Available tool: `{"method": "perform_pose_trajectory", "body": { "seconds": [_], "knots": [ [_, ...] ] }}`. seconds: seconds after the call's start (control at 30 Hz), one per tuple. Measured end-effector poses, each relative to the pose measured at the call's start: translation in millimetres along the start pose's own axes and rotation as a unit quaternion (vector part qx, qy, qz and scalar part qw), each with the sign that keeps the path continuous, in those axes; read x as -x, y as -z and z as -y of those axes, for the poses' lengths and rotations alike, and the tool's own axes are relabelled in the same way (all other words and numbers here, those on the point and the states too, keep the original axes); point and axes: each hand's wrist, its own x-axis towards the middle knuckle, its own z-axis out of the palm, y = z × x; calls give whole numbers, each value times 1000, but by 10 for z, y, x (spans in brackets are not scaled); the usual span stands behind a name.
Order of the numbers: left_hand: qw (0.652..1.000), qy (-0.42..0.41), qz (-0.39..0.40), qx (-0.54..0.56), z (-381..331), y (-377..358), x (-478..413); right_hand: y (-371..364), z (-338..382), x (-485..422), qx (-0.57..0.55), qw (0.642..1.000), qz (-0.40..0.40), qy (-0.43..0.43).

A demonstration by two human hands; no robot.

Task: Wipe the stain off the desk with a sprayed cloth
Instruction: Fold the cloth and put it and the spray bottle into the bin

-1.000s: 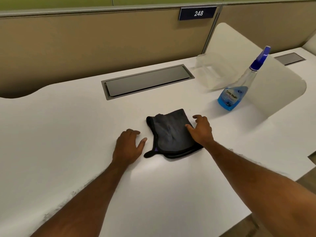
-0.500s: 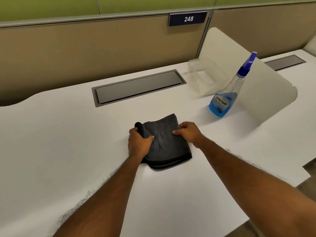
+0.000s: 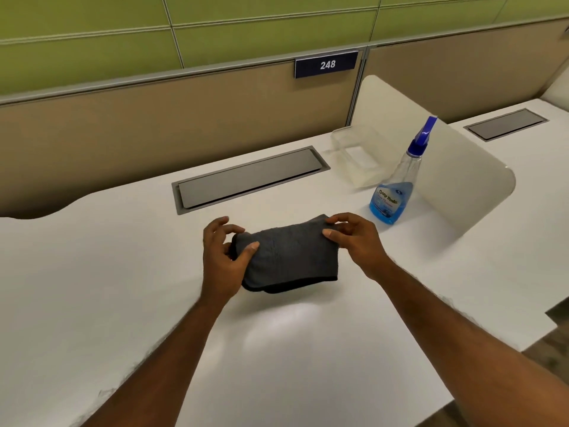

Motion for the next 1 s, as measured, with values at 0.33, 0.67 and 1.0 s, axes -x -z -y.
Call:
{"method": "perform_pose_trajectory", "body": {
  "seconds": [0.33,0.67,1.0],
  "knots": [
    [965,-119,155,-176,-413,123,-313,276,385,-32,180,976,81,95],
    [988,-28,147,-23,-614,31,-492,586,426,-200,255,959,-3,125],
    [976,147,36,156,-797,-501,-366,365,447,-350,43,998,-25,29]
  ]
}}
